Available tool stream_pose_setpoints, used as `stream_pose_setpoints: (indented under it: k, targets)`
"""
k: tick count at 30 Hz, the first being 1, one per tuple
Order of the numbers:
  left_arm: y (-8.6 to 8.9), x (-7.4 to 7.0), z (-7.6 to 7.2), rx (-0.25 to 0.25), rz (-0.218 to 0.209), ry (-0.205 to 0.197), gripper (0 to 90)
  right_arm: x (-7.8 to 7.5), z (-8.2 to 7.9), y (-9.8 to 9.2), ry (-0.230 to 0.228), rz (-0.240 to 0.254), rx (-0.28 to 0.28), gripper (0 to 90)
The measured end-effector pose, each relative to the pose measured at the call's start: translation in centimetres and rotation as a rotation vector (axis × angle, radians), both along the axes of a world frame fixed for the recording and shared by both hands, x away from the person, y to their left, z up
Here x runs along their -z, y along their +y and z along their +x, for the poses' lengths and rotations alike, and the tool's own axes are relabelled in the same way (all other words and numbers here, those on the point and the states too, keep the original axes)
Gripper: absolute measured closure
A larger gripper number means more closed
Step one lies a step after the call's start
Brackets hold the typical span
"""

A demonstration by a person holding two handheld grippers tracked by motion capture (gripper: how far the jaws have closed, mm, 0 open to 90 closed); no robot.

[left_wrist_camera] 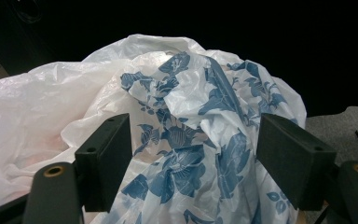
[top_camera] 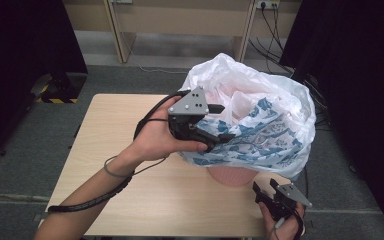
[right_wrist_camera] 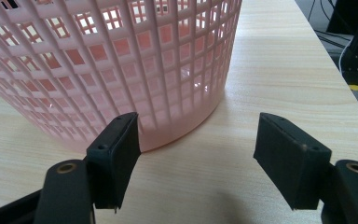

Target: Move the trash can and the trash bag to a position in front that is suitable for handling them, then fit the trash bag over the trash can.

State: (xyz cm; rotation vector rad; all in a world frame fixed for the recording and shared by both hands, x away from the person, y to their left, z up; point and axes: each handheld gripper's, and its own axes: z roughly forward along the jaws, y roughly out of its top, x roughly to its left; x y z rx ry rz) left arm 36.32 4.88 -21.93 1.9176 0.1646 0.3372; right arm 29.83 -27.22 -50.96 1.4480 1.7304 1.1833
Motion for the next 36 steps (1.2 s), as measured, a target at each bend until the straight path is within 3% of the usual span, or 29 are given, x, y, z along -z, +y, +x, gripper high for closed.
stream_pose_setpoints:
  k: [8, 15, 19, 26, 33, 36]
  targets:
    - [0.0, -0.6, 0.1, 0.002, -0.009, 0.011, 26.5, 0.0, 0.1, 0.0, 0.005, 0.004, -0.005, 31.2]
    - [-1.4, -1.8, 0.8, 0.008, -0.03, 0.025, 27.0, 0.0, 0.1, -0.1, 0.01, 0.014, -0.013, 31.2]
    - [-2.8, -1.9, 2.0, -0.01, 0.002, 0.038, 28.5, 0.0, 0.1, -0.1, 0.01, 0.015, -0.011, 31.2]
    - [-5.3, -1.6, 3.8, -0.026, 0.056, 0.098, 35.3, 0.0, 0.2, 0.1, 0.009, -0.005, -0.011, 31.3]
    - [-7.6, -1.3, 4.1, 0.019, 0.119, 0.119, 49.6, 0.0, 0.2, 0.0, 0.011, 0.006, -0.007, 31.3]
    - [-8.6, -1.1, 4.5, 0.028, 0.166, 0.109, 56.5, 0.0, 0.2, 0.0, 0.011, 0.006, -0.008, 31.4]
